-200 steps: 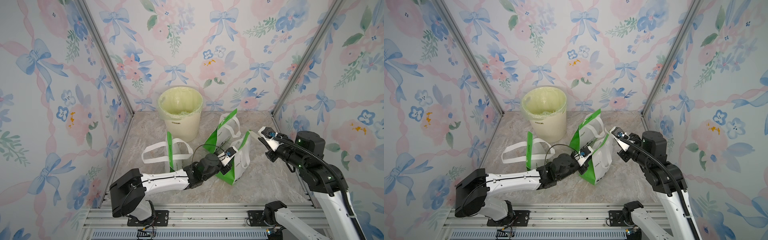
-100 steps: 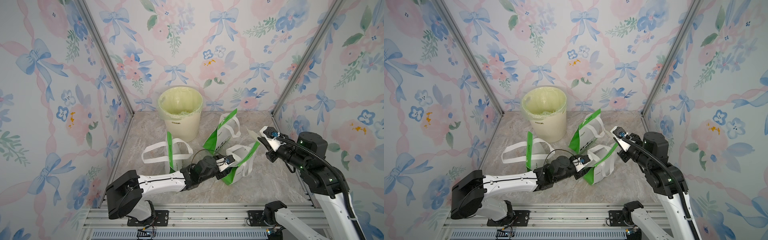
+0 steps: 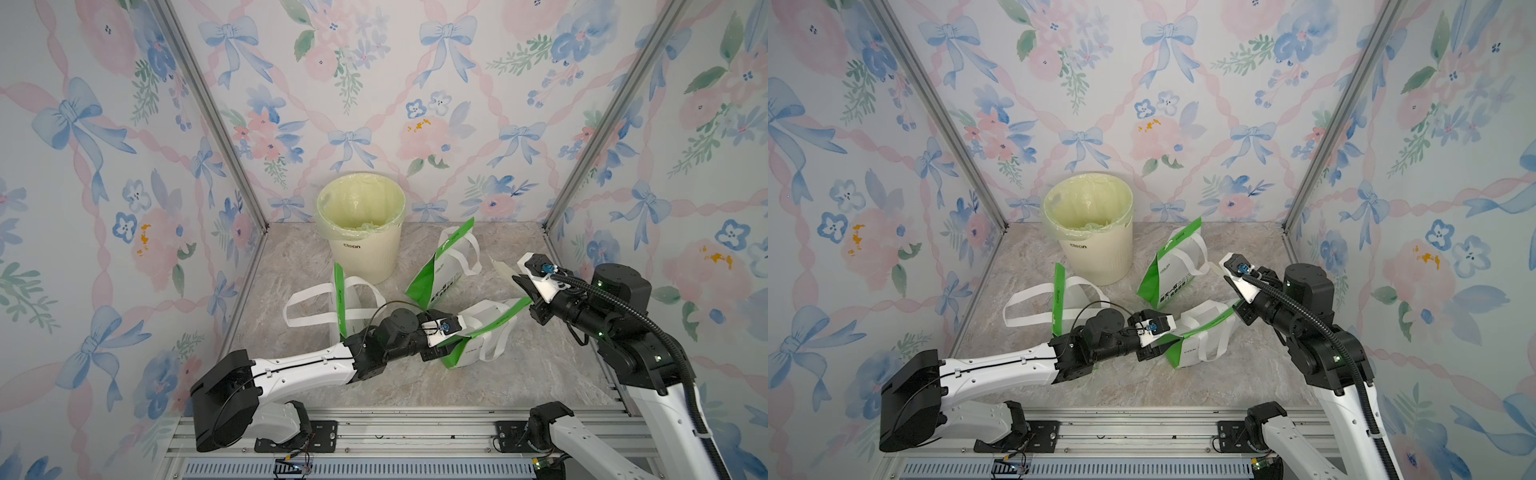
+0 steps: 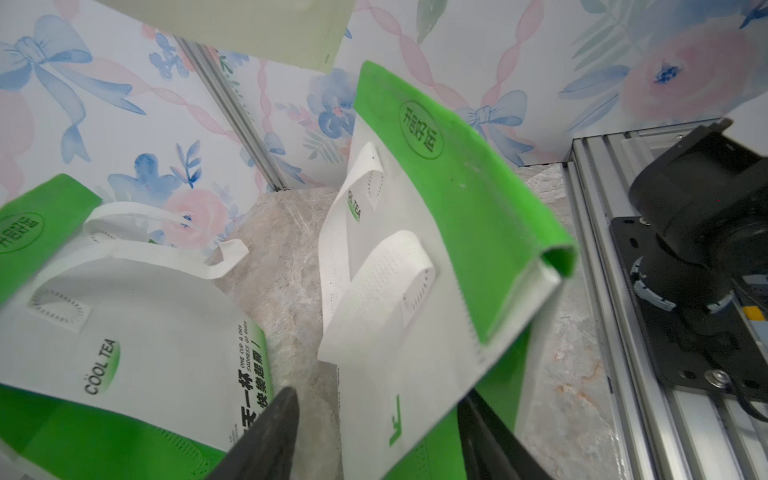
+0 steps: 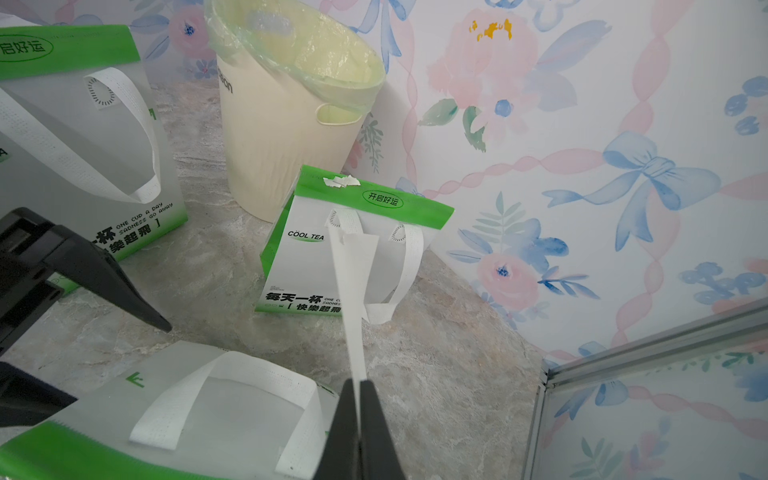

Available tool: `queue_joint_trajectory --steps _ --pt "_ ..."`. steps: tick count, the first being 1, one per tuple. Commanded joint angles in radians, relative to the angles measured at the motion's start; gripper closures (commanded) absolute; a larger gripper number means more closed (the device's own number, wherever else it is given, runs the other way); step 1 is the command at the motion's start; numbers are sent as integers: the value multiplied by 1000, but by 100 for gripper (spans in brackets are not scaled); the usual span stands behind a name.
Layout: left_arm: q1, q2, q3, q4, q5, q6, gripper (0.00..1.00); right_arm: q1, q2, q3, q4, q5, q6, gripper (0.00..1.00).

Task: Shred takeout receipts and throw away
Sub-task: Place the takeout bag at the center of the board, then shred the takeout receipt.

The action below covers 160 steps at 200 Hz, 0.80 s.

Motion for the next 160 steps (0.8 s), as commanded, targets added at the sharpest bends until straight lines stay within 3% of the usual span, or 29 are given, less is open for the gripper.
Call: queue_joint_trajectory --steps 1,46,84,121,160 --pt "12 -28 -25 -48 55 31 36 11 2 -2 17 -12 18 100" --pt "32 -195 -35 -117 51 58 36 13 34 50 1 -63 44 100" --pt "121 -295 99 -126 38 -71 36 66 134 140 -48 -177 85 100" --pt "309 -254 286 -126 245 -189 36 183 260 220 -69 -236 92 100" --pt "410 -178 414 -126 494 -245 30 260 360 266 -27 -323 136 100"
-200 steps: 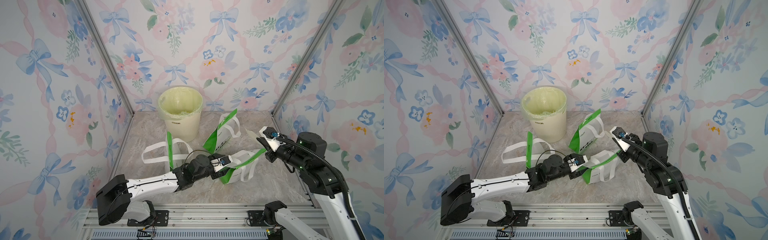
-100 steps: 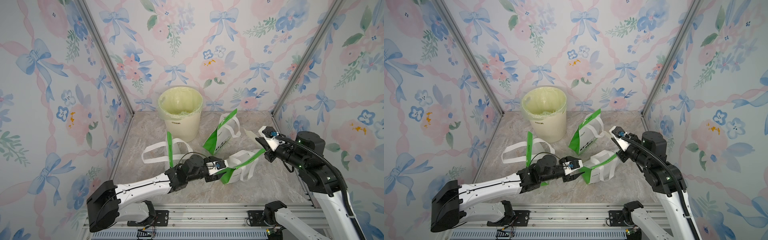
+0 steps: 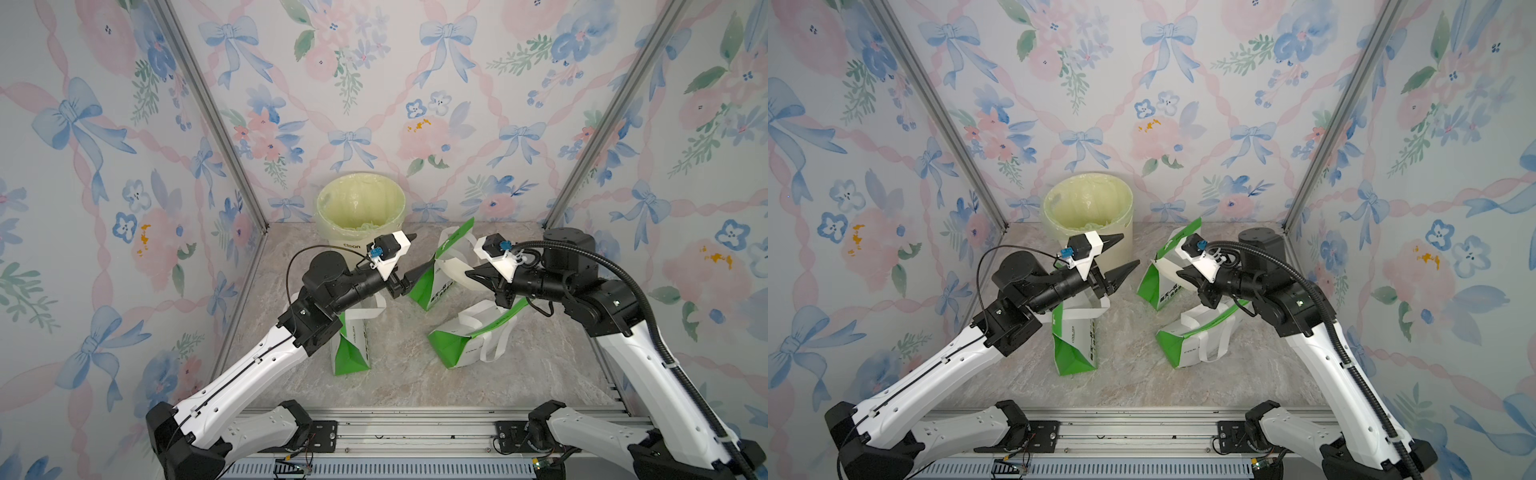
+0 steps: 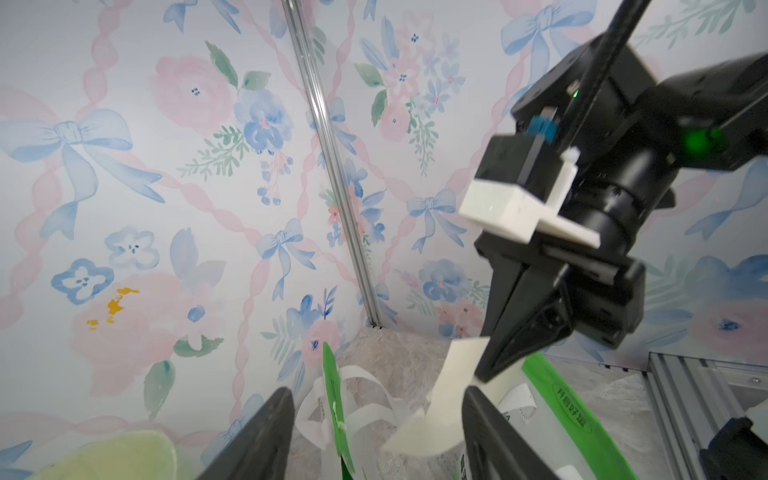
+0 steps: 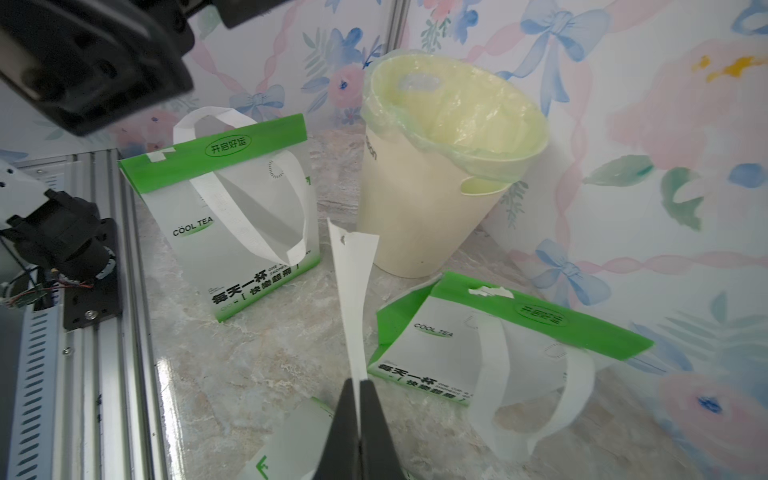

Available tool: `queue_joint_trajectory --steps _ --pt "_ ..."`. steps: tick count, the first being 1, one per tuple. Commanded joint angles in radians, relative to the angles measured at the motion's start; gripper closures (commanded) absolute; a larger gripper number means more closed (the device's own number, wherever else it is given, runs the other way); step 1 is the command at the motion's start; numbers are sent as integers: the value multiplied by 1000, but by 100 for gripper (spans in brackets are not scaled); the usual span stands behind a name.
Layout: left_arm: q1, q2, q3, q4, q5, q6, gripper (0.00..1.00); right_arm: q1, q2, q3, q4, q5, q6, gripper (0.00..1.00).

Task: Shred takeout receipts and throw away
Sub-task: Shred the takeout receipt.

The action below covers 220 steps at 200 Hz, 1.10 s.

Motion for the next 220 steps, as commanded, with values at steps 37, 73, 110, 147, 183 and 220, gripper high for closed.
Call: queue_joint_trajectory --steps 37,73,110,147,183,220 --pt "112 85 33 -17 430 -123 30 61 79 65 21 -110 63 100" --pt "114 106 -13 -25 436 -116 27 76 116 79 42 -146 93 100" --pt "126 141 7 -25 475 -102 51 95 147 86 72 -146 104 100" --pt "156 148 6 -27 529 -116 86 98 157 90 71 -140 93 100" --pt "157 144 0 -26 555 -131 100 99 157 89 78 -134 96 100" --pt "155 116 -3 -24 488 -177 100 84 137 68 110 -172 180 72"
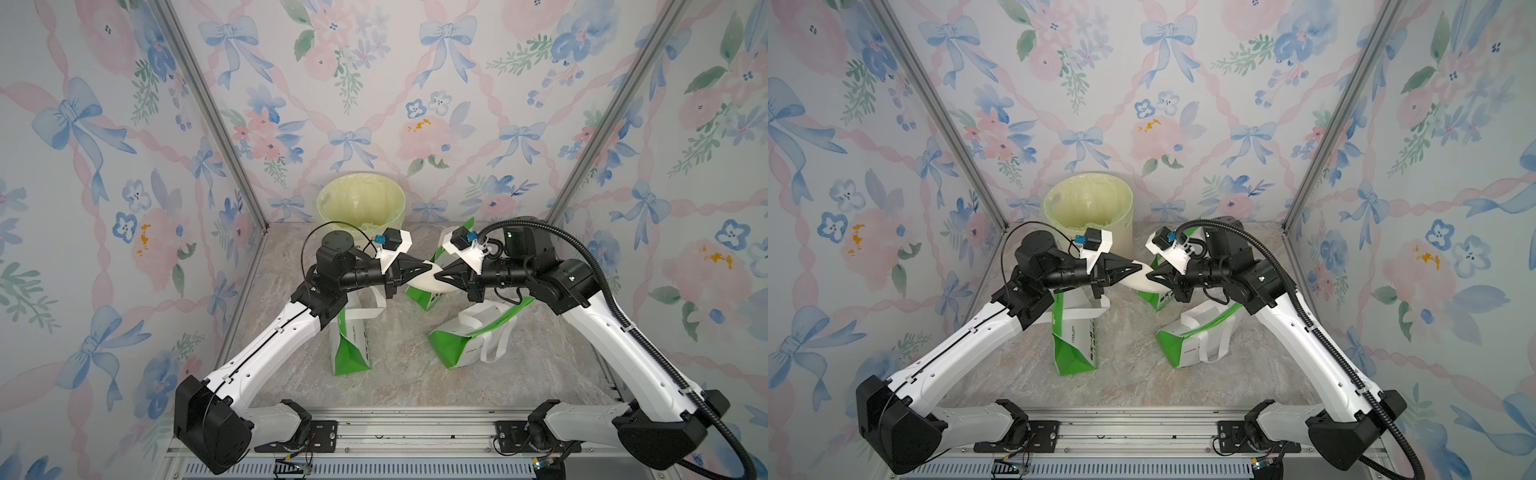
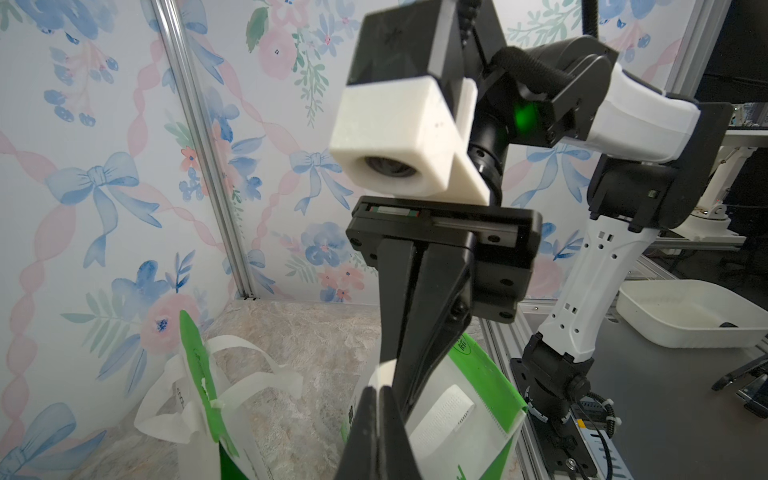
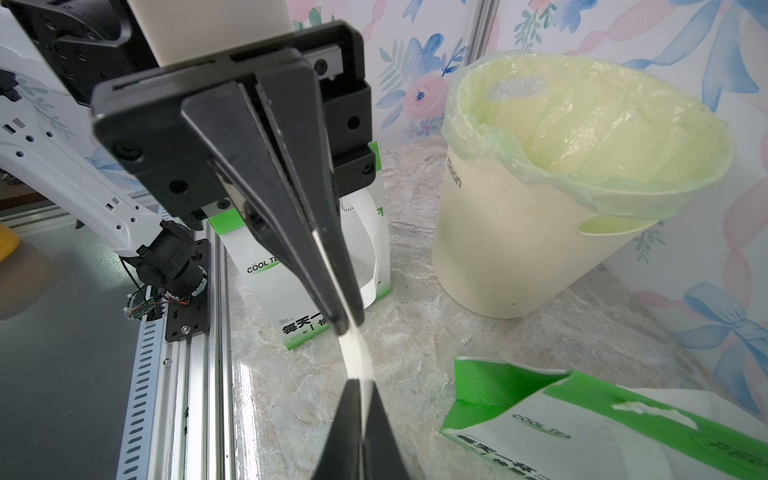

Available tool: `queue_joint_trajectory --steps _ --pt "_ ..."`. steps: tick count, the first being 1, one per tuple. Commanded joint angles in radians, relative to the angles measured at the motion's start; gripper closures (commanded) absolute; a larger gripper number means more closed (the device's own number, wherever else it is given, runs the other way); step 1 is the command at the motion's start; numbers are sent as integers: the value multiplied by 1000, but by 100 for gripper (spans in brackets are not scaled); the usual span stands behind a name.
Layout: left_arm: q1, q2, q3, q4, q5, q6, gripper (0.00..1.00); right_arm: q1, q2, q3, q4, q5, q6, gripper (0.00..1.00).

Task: Shred takeout receipts and throw away
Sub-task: Shred the takeout receipt.

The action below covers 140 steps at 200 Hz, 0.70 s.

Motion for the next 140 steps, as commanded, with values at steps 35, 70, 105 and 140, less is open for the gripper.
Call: queue_joint_trajectory --steps 35,70,105,140 --pt "1 -78 -21 43 -71 -119 100 -63 -97 -141 270 -162 301 57" --pt "0 -105 -108 260 -57 -300 100 -70 -103 -165 336 -204 343 50" --pt "-1 -106 -123 270 -53 -317 100 -85 -106 -189 463 -245 426 64" --pt "0 -121 -148 280 -65 -318 100 -93 -117 -219 512 -255 465 88"
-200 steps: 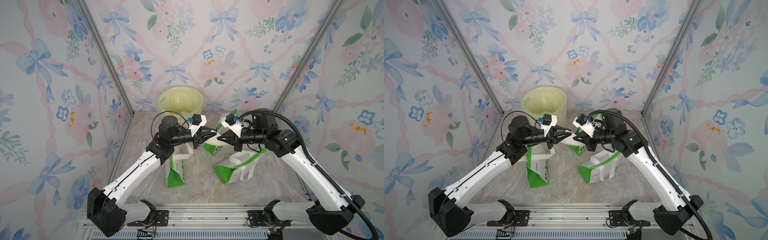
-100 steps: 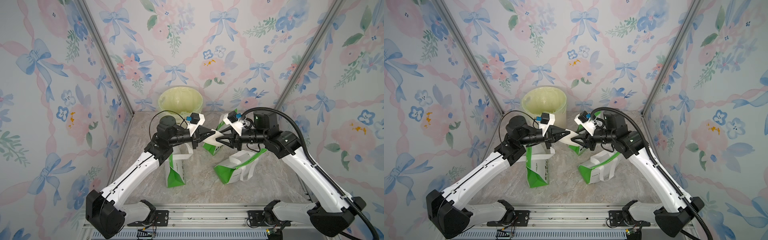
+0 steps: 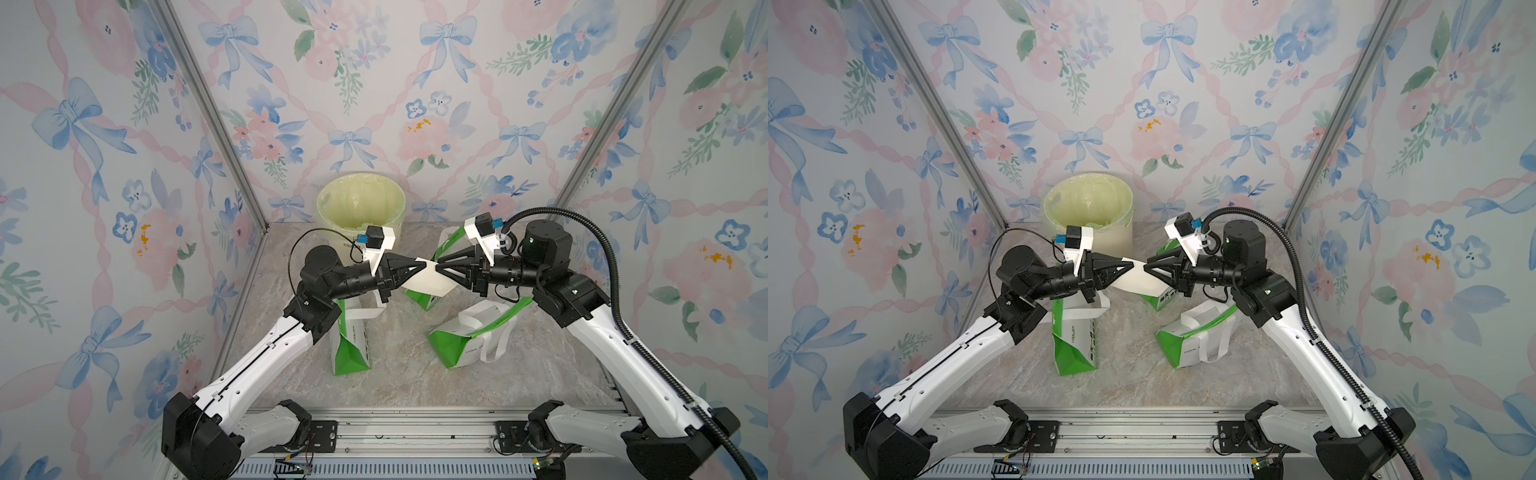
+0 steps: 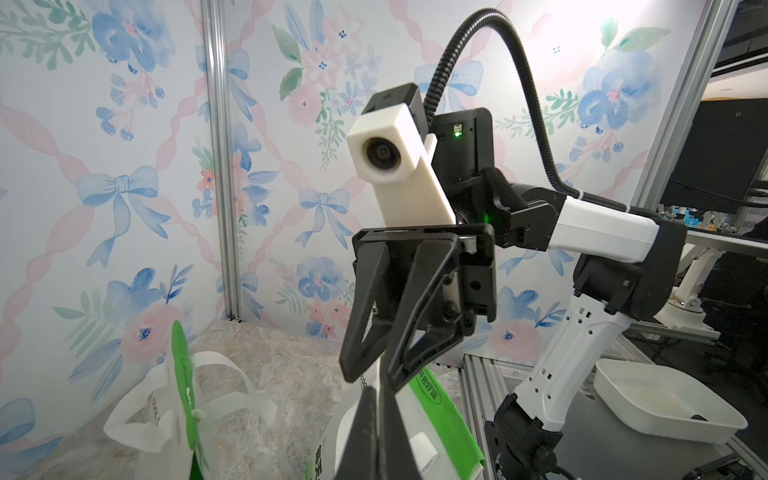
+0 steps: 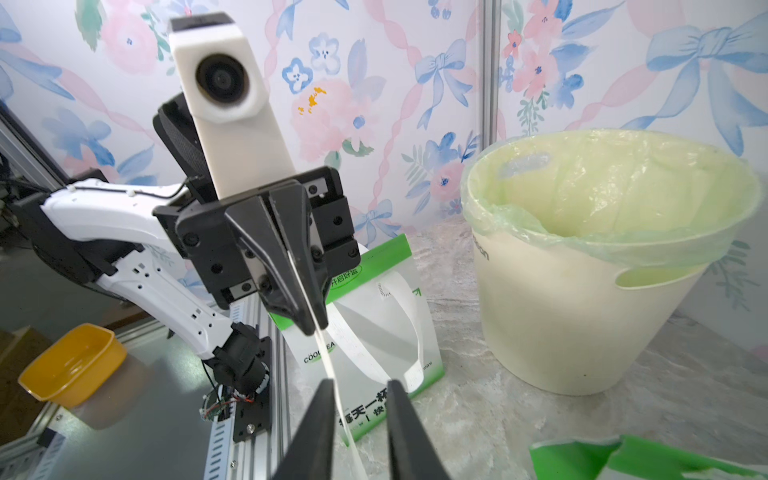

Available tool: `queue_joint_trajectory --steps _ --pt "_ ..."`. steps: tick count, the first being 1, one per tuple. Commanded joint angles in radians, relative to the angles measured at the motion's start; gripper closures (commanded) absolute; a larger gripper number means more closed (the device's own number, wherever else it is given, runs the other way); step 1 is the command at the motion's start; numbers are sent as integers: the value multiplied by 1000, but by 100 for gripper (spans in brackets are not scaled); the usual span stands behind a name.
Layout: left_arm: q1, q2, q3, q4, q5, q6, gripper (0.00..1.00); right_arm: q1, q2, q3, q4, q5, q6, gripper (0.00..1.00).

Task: Shred takeout receipts and throw away
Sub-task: Shred the takeout receipt.

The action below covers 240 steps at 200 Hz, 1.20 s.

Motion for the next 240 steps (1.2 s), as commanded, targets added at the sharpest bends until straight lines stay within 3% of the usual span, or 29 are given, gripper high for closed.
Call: queue_joint_trajectory --steps 1,15,35,49,97,121,133,151,196,216,240 --pt "1 -21 -20 43 -8 -29 100 -10 -16 -18 75 -37 49 88" --pt "0 -21 -22 54 -7 -37 100 -5 -16 -19 65 -40 45 87" --pt "1 -18 -21 65 -6 -42 100 7 -12 -18 50 -45 41 75" --pt "1 -21 -23 71 -9 -42 100 9 -8 -19 42 -52 39 74" --pt "1 -23 -28 79 -18 -53 100 8 -10 -18 38 -64 36 100" --pt "-1 -19 -26 79 -46 -83 100 10 -8 -11 42 -64 34 100" --pt "-3 -12 -26 78 -57 -95 68 10 -4 -5 35 -64 23 100" --pt "-12 -9 -23 78 -50 -96 56 16 11 18 8 -63 -3 100" --pt "-18 9 -9 79 -34 -110 62 29 42 54 -28 -61 -44 100" --pt "-18 14 -7 79 -42 -119 74 33 50 70 -54 -45 -66 100" --pt "-18 25 -1 78 -42 -137 81 38 62 97 -105 -23 -109 100"
